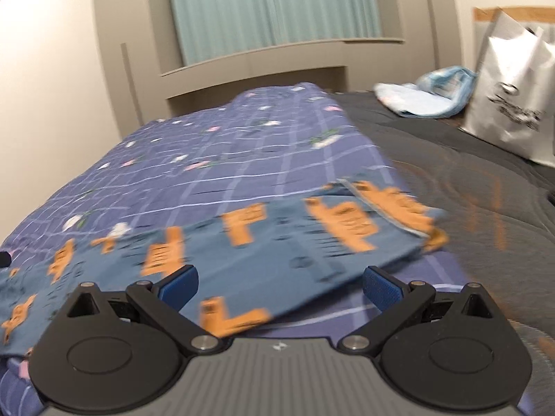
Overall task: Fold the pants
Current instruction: 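Fold the pants edge over with the right gripper and close on it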
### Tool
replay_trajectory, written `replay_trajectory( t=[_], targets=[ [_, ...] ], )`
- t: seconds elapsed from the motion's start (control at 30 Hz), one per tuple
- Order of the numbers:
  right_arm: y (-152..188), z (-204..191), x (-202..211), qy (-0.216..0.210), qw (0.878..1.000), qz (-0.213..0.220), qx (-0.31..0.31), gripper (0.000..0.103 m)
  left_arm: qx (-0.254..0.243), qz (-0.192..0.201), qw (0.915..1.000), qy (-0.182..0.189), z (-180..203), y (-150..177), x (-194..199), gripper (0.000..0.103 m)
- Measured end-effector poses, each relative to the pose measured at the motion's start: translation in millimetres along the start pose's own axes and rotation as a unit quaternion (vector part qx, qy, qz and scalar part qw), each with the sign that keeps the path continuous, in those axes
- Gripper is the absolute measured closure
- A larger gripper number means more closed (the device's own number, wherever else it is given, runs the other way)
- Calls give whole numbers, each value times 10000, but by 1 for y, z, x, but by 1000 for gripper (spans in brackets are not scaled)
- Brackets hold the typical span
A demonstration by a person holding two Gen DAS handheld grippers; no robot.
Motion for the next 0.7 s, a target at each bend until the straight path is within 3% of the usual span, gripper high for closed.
replay_trajectory(
  t=[0.17,0.47,0.63,0.7],
  targets=[
    [-6,40,-19,-29,9968,-339,-729,0,-226,-150,9988,400,41,4,-42,1],
    [-17,72,-51,48,9863,-515,-1564,2,-78,-459,9977,496,57,14,-87,1],
    [-16,84,-61,206,9801,-472,-1915,19,23,-660,9973,333,44,25,-99,1],
    [-15,90,-64,342,9782,-468,-1992,34,29,-649,9974,324,42,25,-100,1]
  ],
)
Point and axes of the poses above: each gripper's, at about its wrist camera, not at the fingertips, and x roughly against the way its jaws point, z to its right, y to its underside, the point moved 9 cm from there along -x, roughly the way its jaws point, and after that the axes turned 12 degrees about y, right-handed, at the moved point
